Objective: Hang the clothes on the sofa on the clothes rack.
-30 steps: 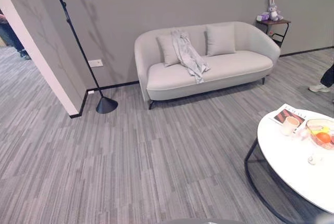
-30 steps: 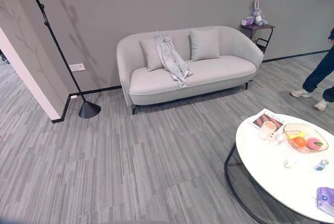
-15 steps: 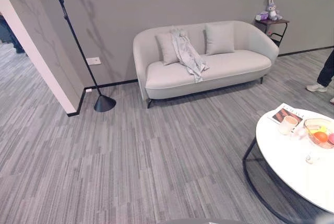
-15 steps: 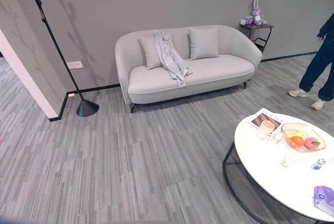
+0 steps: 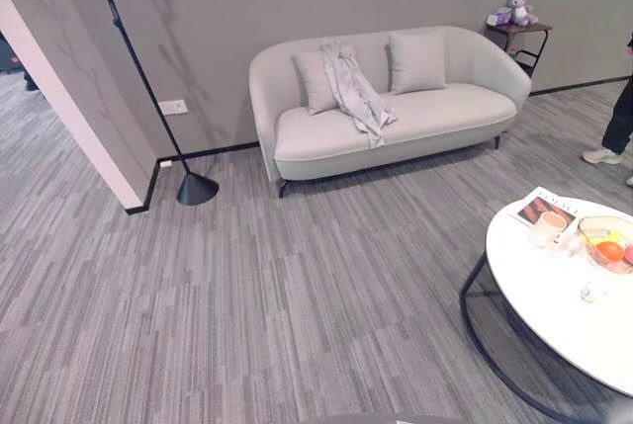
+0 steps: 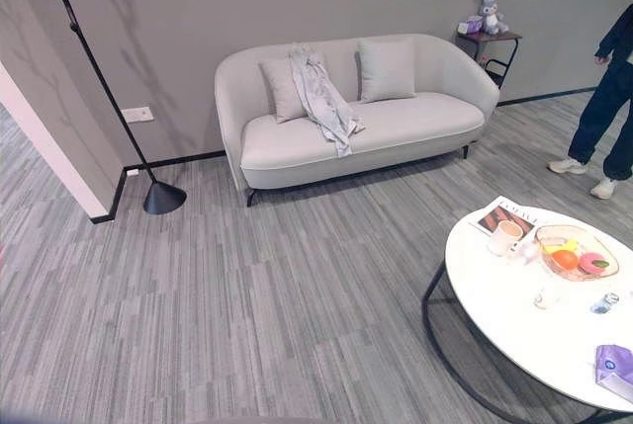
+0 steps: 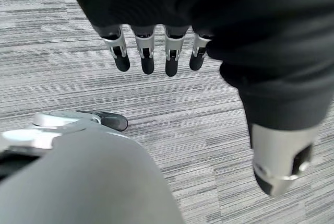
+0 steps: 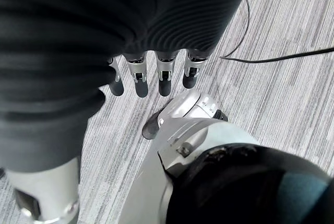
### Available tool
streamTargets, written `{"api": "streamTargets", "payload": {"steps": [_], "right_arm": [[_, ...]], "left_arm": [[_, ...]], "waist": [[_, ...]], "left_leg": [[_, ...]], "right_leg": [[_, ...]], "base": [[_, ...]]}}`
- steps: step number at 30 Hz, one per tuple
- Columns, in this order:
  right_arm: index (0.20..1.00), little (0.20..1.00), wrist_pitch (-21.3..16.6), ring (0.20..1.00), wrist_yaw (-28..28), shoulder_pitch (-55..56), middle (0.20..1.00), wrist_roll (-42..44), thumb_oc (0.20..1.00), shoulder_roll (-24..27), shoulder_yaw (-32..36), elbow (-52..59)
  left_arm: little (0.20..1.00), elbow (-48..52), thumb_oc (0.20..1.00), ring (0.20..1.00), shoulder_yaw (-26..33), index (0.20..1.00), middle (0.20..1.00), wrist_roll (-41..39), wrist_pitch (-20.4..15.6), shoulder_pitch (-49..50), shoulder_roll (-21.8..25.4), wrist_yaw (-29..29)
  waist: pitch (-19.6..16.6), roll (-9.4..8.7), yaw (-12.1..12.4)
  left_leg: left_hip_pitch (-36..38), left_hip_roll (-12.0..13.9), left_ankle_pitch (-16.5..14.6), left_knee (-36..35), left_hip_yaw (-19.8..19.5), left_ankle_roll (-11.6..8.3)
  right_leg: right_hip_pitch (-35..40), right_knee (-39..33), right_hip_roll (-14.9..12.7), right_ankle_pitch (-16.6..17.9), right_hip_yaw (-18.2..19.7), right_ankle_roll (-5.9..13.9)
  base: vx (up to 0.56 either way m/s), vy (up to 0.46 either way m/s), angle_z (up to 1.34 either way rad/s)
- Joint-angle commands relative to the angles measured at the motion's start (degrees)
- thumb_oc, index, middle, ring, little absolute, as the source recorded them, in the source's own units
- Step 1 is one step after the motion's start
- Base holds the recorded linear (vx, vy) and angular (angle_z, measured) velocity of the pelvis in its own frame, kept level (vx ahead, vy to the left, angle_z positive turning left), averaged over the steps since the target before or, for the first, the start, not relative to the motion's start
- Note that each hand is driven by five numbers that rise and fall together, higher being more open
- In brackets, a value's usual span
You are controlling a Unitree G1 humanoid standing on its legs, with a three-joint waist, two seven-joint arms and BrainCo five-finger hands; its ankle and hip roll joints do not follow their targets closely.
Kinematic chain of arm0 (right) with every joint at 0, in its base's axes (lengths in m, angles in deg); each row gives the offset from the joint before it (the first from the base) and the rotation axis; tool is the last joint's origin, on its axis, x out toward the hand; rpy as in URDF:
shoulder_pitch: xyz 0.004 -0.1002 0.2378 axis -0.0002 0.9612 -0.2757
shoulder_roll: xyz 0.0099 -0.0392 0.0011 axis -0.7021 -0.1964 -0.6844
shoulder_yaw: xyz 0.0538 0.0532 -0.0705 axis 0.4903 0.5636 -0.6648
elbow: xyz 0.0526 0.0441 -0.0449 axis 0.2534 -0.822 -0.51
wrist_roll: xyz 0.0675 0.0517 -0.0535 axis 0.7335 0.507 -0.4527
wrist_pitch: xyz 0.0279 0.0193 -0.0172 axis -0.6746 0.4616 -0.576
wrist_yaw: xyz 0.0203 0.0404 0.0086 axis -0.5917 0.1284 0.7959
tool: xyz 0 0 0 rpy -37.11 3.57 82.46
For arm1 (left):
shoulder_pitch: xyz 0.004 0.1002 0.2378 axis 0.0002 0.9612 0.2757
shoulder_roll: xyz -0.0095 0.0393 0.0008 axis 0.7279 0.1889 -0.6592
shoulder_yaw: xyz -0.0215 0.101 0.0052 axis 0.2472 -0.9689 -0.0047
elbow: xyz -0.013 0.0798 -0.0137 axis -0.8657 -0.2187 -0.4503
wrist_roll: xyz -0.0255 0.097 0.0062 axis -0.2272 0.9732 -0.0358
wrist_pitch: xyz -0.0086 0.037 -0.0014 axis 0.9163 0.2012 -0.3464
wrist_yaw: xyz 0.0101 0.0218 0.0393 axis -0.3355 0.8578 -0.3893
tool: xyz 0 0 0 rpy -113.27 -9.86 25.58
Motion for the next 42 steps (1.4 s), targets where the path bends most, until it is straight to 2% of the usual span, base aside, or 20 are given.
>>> {"api": "streamTargets", "payload": {"steps": [1,17,18,19,22,23,24,25,26,27,28,30,31,32,33,35,36,37,40,42], "right_arm": [[1.0,1.0,-0.74,1.0,-0.11,-2.87,1.0,-1.21,1.0,0.13,1.61,-5.63],[1.0,1.0,-0.55,1.0,-0.68,-3.18,1.0,-3.52,1.0,0.54,-0.92,-5.63],[1.0,1.0,-0.74,1.0,-0.67,-3.58,1.0,-3.79,1.0,0.52,-1.23,-5.63],[1.0,1.0,-1.58,1.0,-0.76,-4.48,1.0,-4.76,1.0,-0.12,-2.07,-5.61],[1.0,1.0,-1.99,1.0,-0.35,-5.31,1.0,-5.03,1.0,-2.23,-2.67,-4.37],[1.0,1.0,-2.09,1.0,-0.53,-4.97,1.0,-4.98,1.0,-3.28,-2.46,-4.14],[1.0,1.0,-2.09,1.0,-0.55,-4.94,1.0,-4.98,1.0,-3.32,-2.49,-4.09],[1.0,1.0,-2.18,1.0,-0.64,-4.77,1.0,-4.81,1.0,-3.52,-1.9,-4.33],[1.0,1.0,-1.96,1.0,-0.56,-4.66,1.0,-4.04,1.0,-2.82,-1.47,-4.6],[1.0,1.0,-1.91,1.0,-0.52,-4.66,1.0,-4.02,1.0,-2.34,-2.13,-4.87],[1.0,1.0,-1.78,1.0,-0.43,-4.78,1.0,-3.96,1.0,-2.19,-2.3,-4.9],[1.0,1.0,-1.78,1.0,-0.43,-4.79,1.0,-3.96,1.0,-2.18,-2.3,-4.9],[1.0,1.0,-1.43,1.0,-0.06,-4.87,1.0,-4.23,1.0,-2.64,-2.71,-4.68],[1.0,1.0,-1.42,1.0,-0.06,-4.87,1.0,-4.23,1.0,-2.63,-2.71,-4.68],[1.0,1.0,-1.05,1.0,0.3,-4.33,1.0,-4.4,1.0,-2.07,-2.1,-4.82],[1.0,1.0,-1.73,1.0,-0.16,-3.78,1.0,-5.49,1.0,-1.4,-1.68,-5.27],[1.0,1.0,-2.16,1.0,-0.65,-3.41,1.0,-5.28,1.0,-0.65,-1.34,-5.63],[1.0,1.0,-2.17,1.0,-0.65,-3.35,1.0,-5.28,1.0,-0.6,-1.35,-5.63],[1.0,1.0,-3.15,1.0,-0.9,-3.19,1.0,-4.94,1.0,-0.71,-2.72,-4.22],[1.0,1.0,-3.73,1.0,-1.29,-3.38,1.0,-4.25,1.0,-0.38,-4.05,-2.16]], "left_arm": [[1.0,-4.33,1.0,1.0,-0.09,1.0,1.0,1.97,-0.56,-2.22,-6.42,0.1],[1.0,-4.27,1.0,1.0,-1.38,1.0,1.0,2.46,-0.01,-3.32,-6.72,-0.03],[1.0,-4.08,1.0,1.0,-1.31,1.0,1.0,2.27,0.07,-3.41,-6.78,-0.04],[1.0,-3.91,1.0,1.0,-1.43,1.0,1.0,1.9,0.11,-3.49,-6.83,0.17],[1.0,-4.85,1.0,1.0,-1.39,1.0,1.0,2.79,0.02,-3.21,-6.97,0.64],[1.0,-5.76,1.0,1.0,-0.76,1.0,1.0,3.46,0.22,-2.66,-6.72,0.66],[1.0,-5.78,1.0,1.0,-0.74,1.0,1.0,3.47,0.2,-2.66,-6.7,0.65],[1.0,-5.97,1.0,1.0,0.18,1.0,1.0,3.57,0.23,-2.53,-6.42,0.49],[1.0,-6.03,1.0,1.0,1.05,1.0,1.0,3.47,0.13,-2.35,-6.02,0.39],[1.0,-6.55,1.0,1.0,0.86,1.0,1.0,3.61,-0.29,-1.96,-5.9,0.32],[1.0,-6.78,1.0,1.0,0.65,1.0,1.0,3.4,-0.48,-2.06,-5.61,0.4],[1.0,-6.79,1.0,1.0,0.65,1.0,1.0,3.4,-0.48,-2.07,-5.62,0.4],[1.0,-7.22,1.0,1.0,0.21,1.0,1.0,2.91,-0.66,-2.07,-5.27,0.57],[1.0,-7.22,1.0,1.0,0.2,1.0,1.0,2.91,-0.66,-2.07,-5.28,0.57],[1.0,-7.5,1.0,1.0,0.43,1.0,1.0,2.51,-0.59,-2.45,-4.7,0.69],[1.0,-7.57,1.0,1.0,1.41,1.0,1.0,2.43,-0.83,-1.61,-4.6,0.99],[1.0,-7.17,1.0,1.0,1.96,1.0,1.0,2.33,-0.96,-1.67,-4.59,1.2],[1.0,-7.15,1.0,1.0,1.94,1.0,1.0,2.33,-0.96,-1.61,-4.64,1.2],[1.0,-5.84,1.0,1.0,1.66,1.0,1.0,2.23,-1.03,-1.44,-5.55,0.85],[1.0,-3.85,1.0,1.0,1.45,1.0,1.0,1.55,-0.9,-2.07,-6.27,0.35]], "waist": [[-2.39,1.13,-0.87],[-1.51,2.34,-1.62],[-1.22,2.46,-1.48],[-0.12,3.04,-0.88],[3.8,6.06,-0.76],[4.12,6.27,-0.6],[4.48,6.22,-0.72],[3.93,5.74,-0.36],[3.45,5.18,-0.29],[4.02,5.97,-1.61],[4.42,6.35,-2.13],[4.47,6.39,-2.13],[5.2,7.15,-3.12],[5.15,7.19,-3.05],[4.26,6.06,-3.73],[2.81,5.94,-4.68],[1.38,5.48,-4.77],[1.41,5.75,-4.65],[-0.93,4.04,-4.05],[-1.46,1.53,-3.57]], "left_leg": [[-3.22,0.72,5.26,-0.9,-1.07,-1.99],[-1.83,0.51,6.23,-0.9,-0.93,-1.82],[-1.9,0.34,6.5,-0.9,-0.96,-1.76],[-1.75,-0.02,7.01,-0.9,-1.25,-1.71],[1.95,2.35,7.0,-0.9,-0.57,-2.43],[3.78,2.82,6.44,-0.9,-0.34,-3.03],[4.2,2.79,6.32,-0.9,-0.4,-3.05],[4.47,2.83,5.84,-0.9,-0.18,-3.49],[4.69,2.8,5.53,-0.9,-0.64,-3.99],[6.87,3.96,4.66,-0.9,-1.94,-4.0],[7.87,4.56,4.24,-0.9,-2.6,-3.88],[7.93,4.61,4.21,-0.9,-2.59,-3.89],[9.61,5.96,3.25,-0.9,-3.43,-3.59],[9.59,5.99,3.22,-0.9,-3.36,-3.6],[10.68,7.15,2.38,-0.9,-4.34,-2.99],[12.68,11.0,3.01,-0.9,-4.76,-2.72],[13.36,14.11,5.29,-0.9,-4.35,-2.63],[13.59,14.39,5.11,-0.9,-4.16,-2.68],[13.42,18.62,8.15,2.58,-1.06,-1.93],[10.91,20.68,8.59,9.42,1.29,-1.35]], "right_leg": [[-0.31,0.51,-0.03,4.37,0.76,-1.65],[-1.16,4.13,-0.48,4.09,2.02,-2.02],[-1.27,5.85,-0.51,3.82,2.24,-2.18],[-2.69,11.98,0.03,3.54,1.71,-2.65],[-9.2,27.83,0.48,3.65,-0.94,-2.27],[-10.02,27.78,-1.41,3.94,-2.93,-2.35],[-9.69,28.03,-1.47,3.66,-2.97,-2.35],[-9.8,24.17,-3.25,3.57,-4.19,-2.17],[-10.2,16.65,-5.16,3.3,-4.66,-2.24],[-12.87,5.57,-5.76,4.01,-5.22,-1.84],[-15.38,1.59,-6.14,4.53,-5.24,-1.52],[-15.27,1.51,-6.09,4.56,-5.27,-1.53],[-20.88,-0.08,-7.28,4.93,-4.35,-0.8],[-20.94,-0.06,-7.21,4.92,-4.3,-0.82],[-19.93,0.21,-7.0,5.55,-4.14,-1.03],[-20.0,4.17,-5.12,6.84,-3.66,-0.36],[-19.33,7.03,-4.44,7.38,-2.88,0.31],[-19.32,7.3,-4.14,7.13,-2.89,0.29],[-15.01,6.33,-2.51,7.48,-3.89,0.08],[-11.23,4.8,-2.79,7.82,-4.84,-0.23]], "base": [[-0.01,0.014,-0.05],[0.0,0.014,-0.04],[-0.03,0.088,-0.02],[-0.05,0.113,-0.02],[0.06,0.08,-0.48],[0.18,0.001,-0.52],[0.22,-0.069,-0.26],[0.26,-0.155,-0.17],[0.52,-0.25,-0.08],[0.54,-0.239,-0.13],[0.37,-0.141,-0.29],[0.17,-0.064,-0.23],[0.22,-0.083,0.23],[0.62,-0.333,0.37],[0.57,-0.361,0.2],[0.7,-0.445,0.23],[0.48,-0.299,0.61],[0.46,-0.295,0.83],[0.41,-0.302,0.57],[0.54,-0.421,-0.05]]}}
